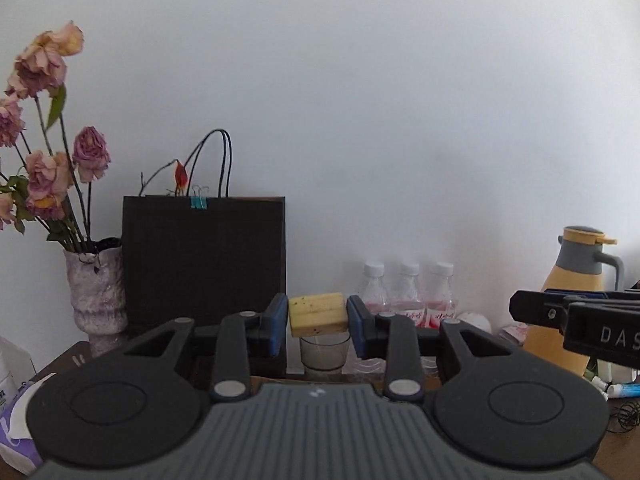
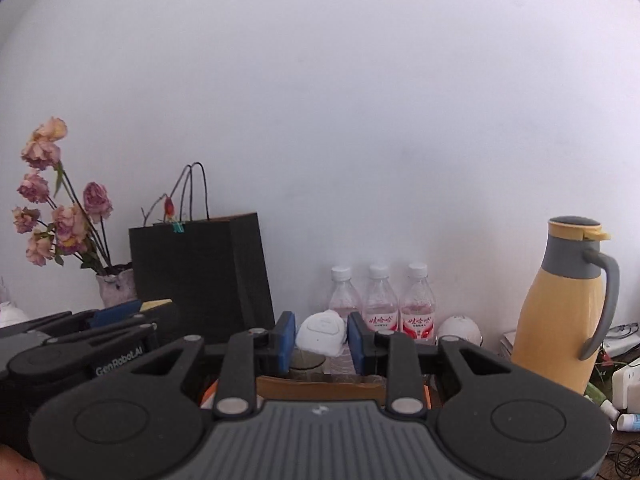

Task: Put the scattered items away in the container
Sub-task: 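Carry the yellow block and white cap up over the cardboard box, then open both grippers to drop the block and cap into the box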

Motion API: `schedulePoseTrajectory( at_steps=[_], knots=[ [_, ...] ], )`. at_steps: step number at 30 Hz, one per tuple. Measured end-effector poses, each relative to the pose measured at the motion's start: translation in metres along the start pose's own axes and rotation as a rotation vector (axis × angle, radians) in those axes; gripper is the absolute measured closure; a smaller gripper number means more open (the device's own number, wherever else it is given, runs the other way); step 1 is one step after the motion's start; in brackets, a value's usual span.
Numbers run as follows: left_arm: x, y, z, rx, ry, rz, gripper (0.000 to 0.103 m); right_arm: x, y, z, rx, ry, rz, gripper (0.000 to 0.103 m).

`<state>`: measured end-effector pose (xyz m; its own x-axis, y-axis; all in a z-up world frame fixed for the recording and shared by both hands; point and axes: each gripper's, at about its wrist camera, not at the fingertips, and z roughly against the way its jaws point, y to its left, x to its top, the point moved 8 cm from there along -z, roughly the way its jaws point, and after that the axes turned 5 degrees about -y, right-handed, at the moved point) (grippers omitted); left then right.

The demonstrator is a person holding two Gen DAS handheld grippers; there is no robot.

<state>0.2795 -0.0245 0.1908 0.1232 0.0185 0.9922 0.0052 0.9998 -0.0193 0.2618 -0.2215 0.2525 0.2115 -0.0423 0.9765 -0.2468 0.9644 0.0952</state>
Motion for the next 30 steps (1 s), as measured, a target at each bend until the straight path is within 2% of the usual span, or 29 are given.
schedulePoseTrajectory(
  at_steps=[3,6,8,10,15,20,22,24,26,29,30],
  knots=[
    [-0.004,0.002,-0.05,-0.035,0.126,-0.004,0.07,0.005,-0.024,-0.043,0.013,0.117,-0.056,0.077],
    [-0.01,0.003,-0.102,-0.085,0.275,0.001,0.07,0.005,-0.043,-0.09,0.036,0.271,-0.097,0.084],
    [-0.022,0.001,-0.134,-0.092,0.387,0.053,0.07,-0.003,-0.053,-0.121,0.023,0.369,-0.097,0.086],
    [-0.041,-0.003,-0.161,-0.11,0.493,0.084,0.07,-0.02,-0.06,-0.147,-0.001,0.461,-0.071,0.086],
    [-0.11,-0.014,-0.205,-0.134,0.748,0.041,0.07,-0.086,-0.07,-0.19,-0.013,0.697,-0.051,0.086],
    [-0.155,-0.02,-0.224,-0.146,0.905,0.033,0.069,-0.141,-0.074,-0.209,0.004,0.872,-0.092,0.083],
    [-0.166,-0.022,-0.225,-0.16,0.964,0.018,0.061,-0.157,-0.075,-0.213,0.0,0.927,-0.089,0.083],
    [-0.172,-0.022,-0.223,-0.15,0.976,-0.013,0.032,-0.17,-0.075,-0.215,-0.014,0.977,-0.08,0.079],
    [-0.171,-0.02,-0.221,-0.148,0.975,-0.02,0.014,-0.176,-0.074,-0.215,-0.025,1.003,-0.078,0.062],
    [-0.163,-0.016,-0.215,-0.139,0.985,0.004,0.009,-0.17,-0.072,-0.213,-0.046,1.0,-0.07,0.044],
    [-0.157,-0.013,-0.214,-0.13,0.987,0.016,0.006,-0.166,-0.07,-0.211,-0.05,0.995,-0.066,0.043]
  ],
)
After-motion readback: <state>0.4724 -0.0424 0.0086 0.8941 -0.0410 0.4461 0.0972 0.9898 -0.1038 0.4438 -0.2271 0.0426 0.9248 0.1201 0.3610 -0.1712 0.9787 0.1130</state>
